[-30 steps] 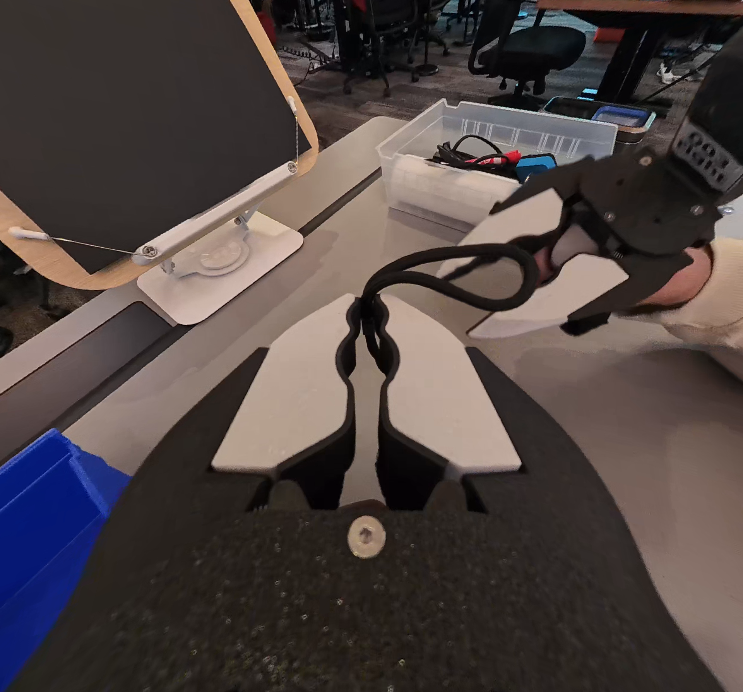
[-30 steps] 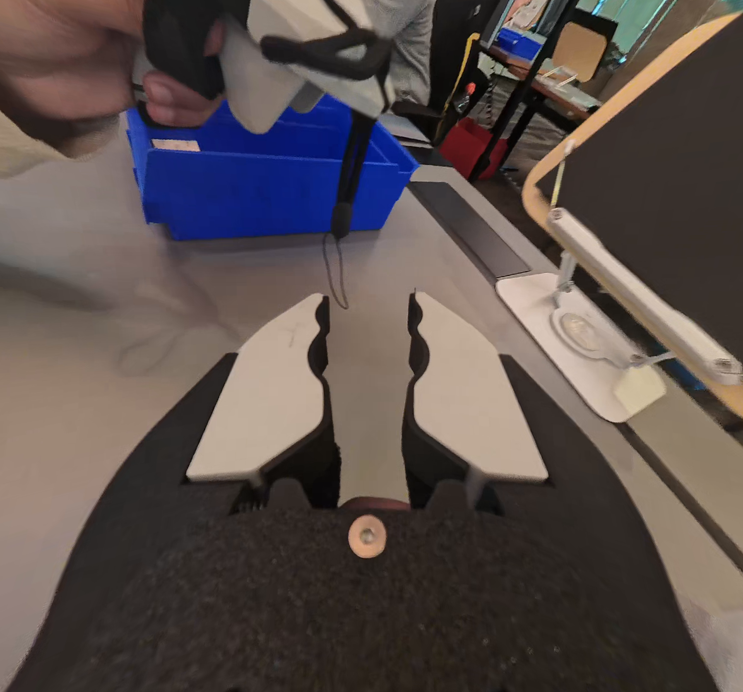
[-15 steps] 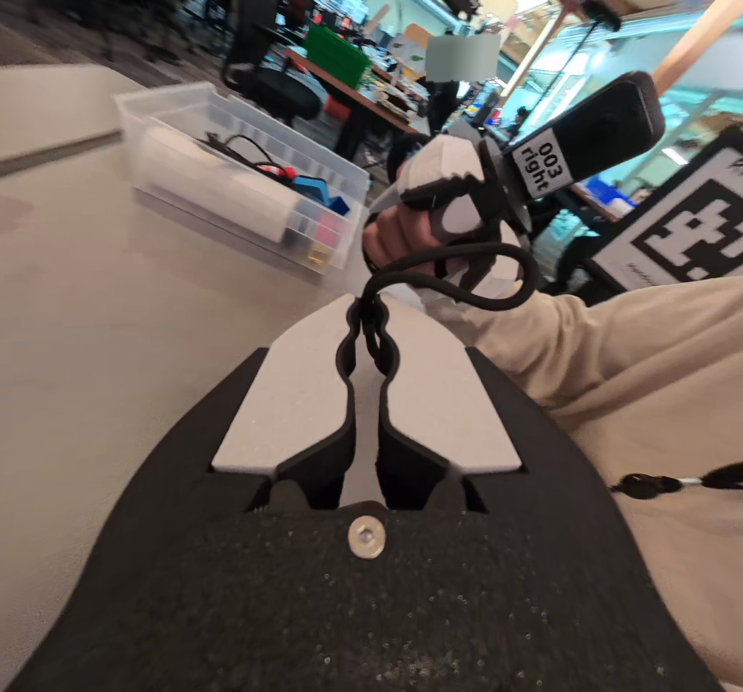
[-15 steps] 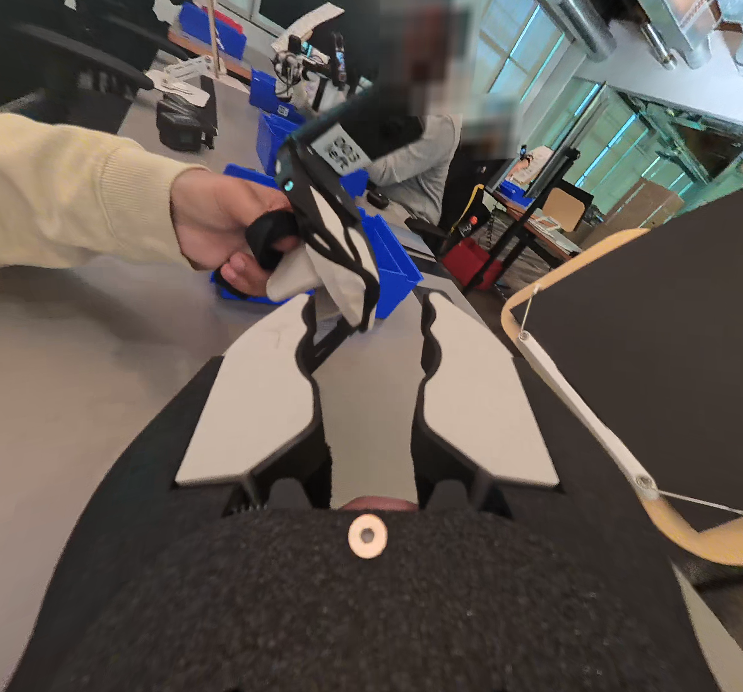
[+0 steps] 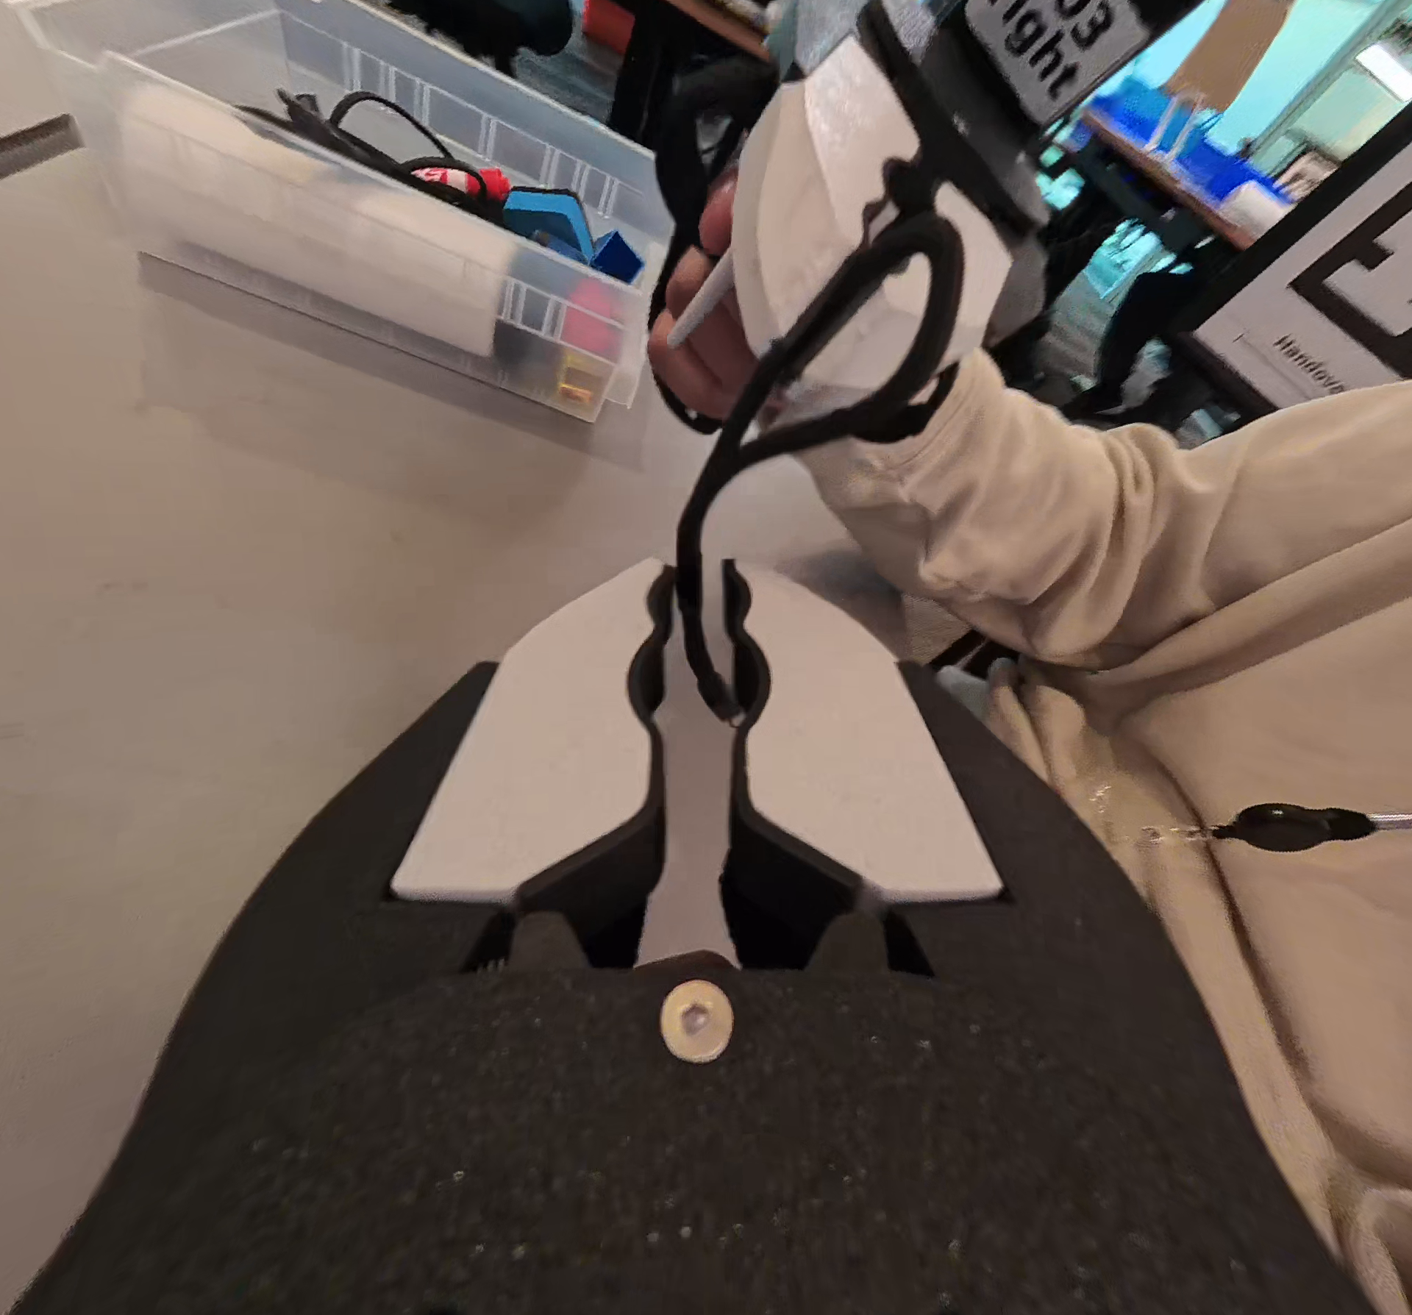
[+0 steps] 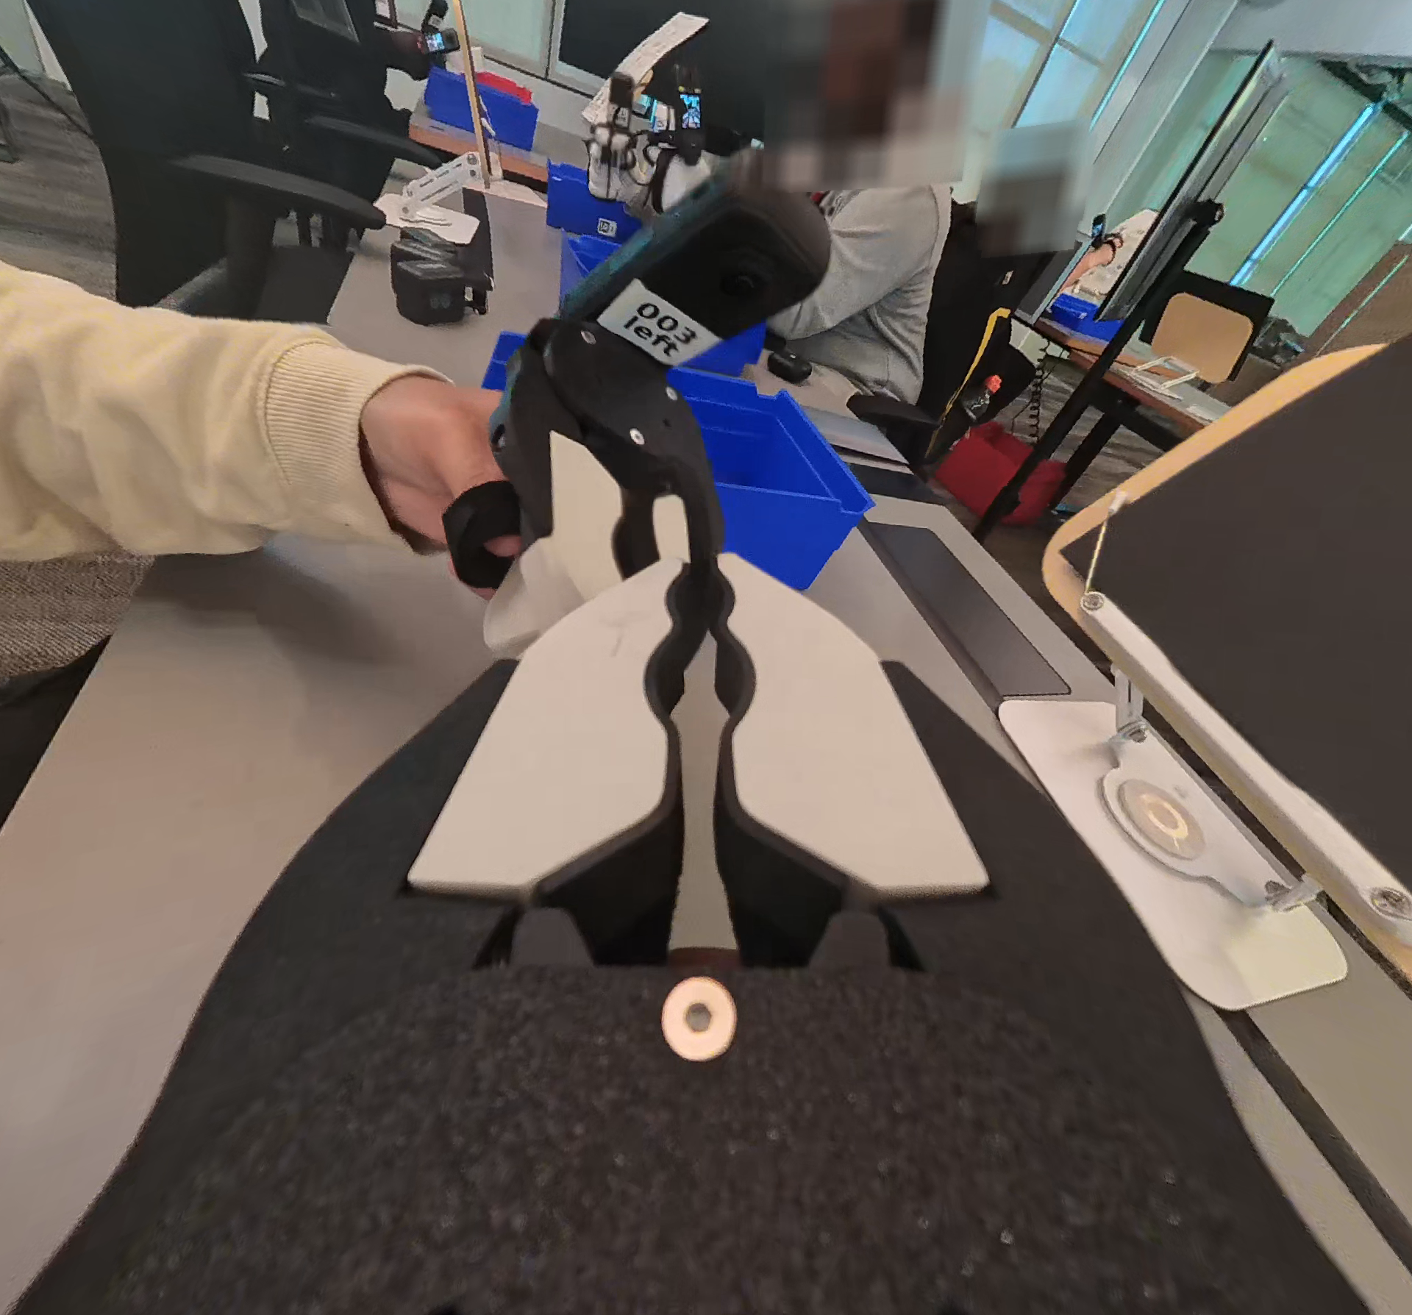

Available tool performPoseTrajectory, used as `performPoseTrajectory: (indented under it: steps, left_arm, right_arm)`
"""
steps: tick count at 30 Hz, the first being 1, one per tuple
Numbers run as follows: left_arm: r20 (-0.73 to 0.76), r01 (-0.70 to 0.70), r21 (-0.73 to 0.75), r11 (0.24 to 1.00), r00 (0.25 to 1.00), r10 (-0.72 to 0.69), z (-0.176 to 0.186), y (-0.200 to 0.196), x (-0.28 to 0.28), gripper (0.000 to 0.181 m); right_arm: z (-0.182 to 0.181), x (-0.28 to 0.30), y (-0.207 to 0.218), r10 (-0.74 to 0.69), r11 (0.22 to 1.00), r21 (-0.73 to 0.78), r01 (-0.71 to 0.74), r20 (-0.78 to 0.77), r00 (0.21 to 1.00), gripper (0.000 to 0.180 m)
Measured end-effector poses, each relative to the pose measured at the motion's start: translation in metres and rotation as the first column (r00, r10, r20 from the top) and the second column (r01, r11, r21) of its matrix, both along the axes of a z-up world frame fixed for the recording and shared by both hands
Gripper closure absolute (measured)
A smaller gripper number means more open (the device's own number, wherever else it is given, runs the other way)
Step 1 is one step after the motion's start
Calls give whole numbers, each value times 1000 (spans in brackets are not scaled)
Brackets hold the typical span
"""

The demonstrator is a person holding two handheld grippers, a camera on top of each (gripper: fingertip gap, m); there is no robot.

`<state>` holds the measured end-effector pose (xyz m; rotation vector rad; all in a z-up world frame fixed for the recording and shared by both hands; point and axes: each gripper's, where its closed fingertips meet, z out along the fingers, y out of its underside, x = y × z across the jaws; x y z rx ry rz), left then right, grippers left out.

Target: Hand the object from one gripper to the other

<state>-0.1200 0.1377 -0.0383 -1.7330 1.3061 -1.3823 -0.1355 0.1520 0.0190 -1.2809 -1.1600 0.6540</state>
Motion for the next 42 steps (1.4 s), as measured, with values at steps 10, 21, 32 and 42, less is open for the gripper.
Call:
performPoseTrajectory:
  steps: [10,21,32,42]
  left_arm:
    - [-203,-62,410,910,966,157,33,9,-36,147]
    - [-452,108,474,874,882,136,5,-13,-39,157]
    - [-365,29,511,859,912,186,18,7,-50,179]
    - [-140,-346,496,796,873,467,79,49,-80,179]
  right_arm:
    - [-28,13,5,-74,994,-56,96,305,949,178]
    - [-65,-18,-15,-44,998,-15,63,558,829,178]
    - [-42,-19,-10,-1,992,-117,38,301,953,151]
    - [-43,22,52,-234,905,-424,39,-419,877,130]
